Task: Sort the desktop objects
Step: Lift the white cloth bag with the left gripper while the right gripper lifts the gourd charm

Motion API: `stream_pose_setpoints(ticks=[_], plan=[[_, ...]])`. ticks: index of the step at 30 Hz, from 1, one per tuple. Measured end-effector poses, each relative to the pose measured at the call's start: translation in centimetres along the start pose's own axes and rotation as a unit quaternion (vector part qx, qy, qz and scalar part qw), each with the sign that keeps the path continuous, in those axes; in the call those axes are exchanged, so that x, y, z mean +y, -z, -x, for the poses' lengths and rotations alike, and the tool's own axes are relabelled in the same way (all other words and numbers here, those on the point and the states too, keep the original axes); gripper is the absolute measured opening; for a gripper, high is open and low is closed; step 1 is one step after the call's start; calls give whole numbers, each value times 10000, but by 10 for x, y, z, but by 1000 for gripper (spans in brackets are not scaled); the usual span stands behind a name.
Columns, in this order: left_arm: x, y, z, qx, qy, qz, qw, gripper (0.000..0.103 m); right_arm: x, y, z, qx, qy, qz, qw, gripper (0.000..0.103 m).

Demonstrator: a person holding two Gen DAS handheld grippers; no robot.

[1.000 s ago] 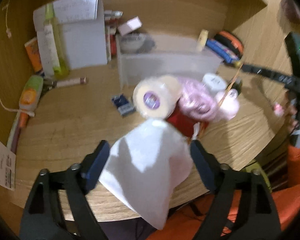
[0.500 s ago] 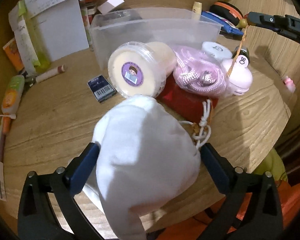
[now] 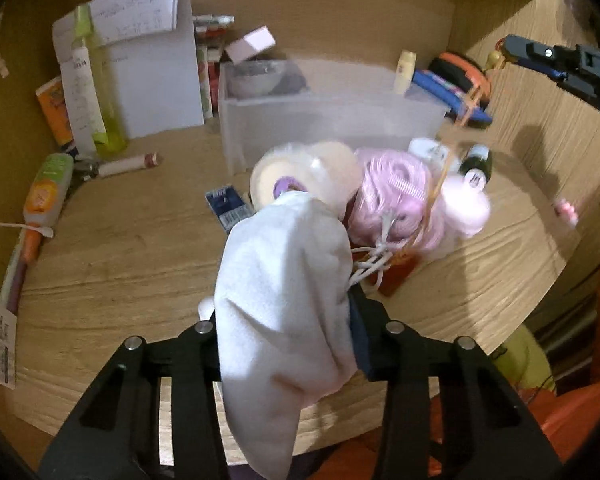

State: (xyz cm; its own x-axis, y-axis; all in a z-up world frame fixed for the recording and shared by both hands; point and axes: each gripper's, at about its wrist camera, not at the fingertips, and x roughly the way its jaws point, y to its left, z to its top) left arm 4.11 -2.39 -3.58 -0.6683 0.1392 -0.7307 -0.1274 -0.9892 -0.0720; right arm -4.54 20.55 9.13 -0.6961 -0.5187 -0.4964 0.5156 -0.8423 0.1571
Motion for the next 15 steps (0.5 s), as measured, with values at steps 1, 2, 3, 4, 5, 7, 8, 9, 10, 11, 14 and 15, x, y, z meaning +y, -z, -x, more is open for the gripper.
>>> stream_pose_setpoints(ticks=[1, 2, 3, 4, 5, 7, 8, 9, 10, 11, 14, 15], plan=[[-1, -2, 4, -58, 53, 20, 10000, 42, 0, -2, 1, -35, 15, 2, 10000, 18], [-1, -4, 8, -108, 100, 56, 9999, 42, -1, -4, 2, -52, 36, 8, 10000, 18], [-1, -7, 13, -165, 161, 93, 9997, 42, -1, -5, 2, -57, 45, 11, 10000, 18], [0, -10, 17, -218, 229, 113, 9994, 42, -1, -6, 2, -65, 47, 3, 10000, 18], [1, -13, 21, -278, 288, 169, 9991, 42, -2, -6, 1, -65, 52, -3, 10000, 18], [2, -19, 28, -367, 429, 228, 9981, 42, -3, -7, 0, -69, 74, -2, 9999, 18], [2, -22, 31, -399, 486, 255, 9977, 42, -4, -8, -1, -66, 86, -2, 9999, 18], [3, -26, 34, -433, 552, 289, 9971, 42, -4, -8, -1, -69, 98, -5, 9999, 18], [3, -31, 38, -467, 623, 324, 9964, 42, -5, -9, -1, -62, 92, -13, 9999, 18], [3, -36, 42, -497, 680, 352, 9958, 42, -7, -10, -2, -61, 81, -22, 9999, 18], [0, -49, 55, -617, 778, 412, 9942, 42, -10, -12, -3, -78, 74, -40, 9999, 18], [-1, -52, 58, -669, 794, 413, 9937, 42, -12, -13, -4, -85, 69, -59, 9999, 18]])
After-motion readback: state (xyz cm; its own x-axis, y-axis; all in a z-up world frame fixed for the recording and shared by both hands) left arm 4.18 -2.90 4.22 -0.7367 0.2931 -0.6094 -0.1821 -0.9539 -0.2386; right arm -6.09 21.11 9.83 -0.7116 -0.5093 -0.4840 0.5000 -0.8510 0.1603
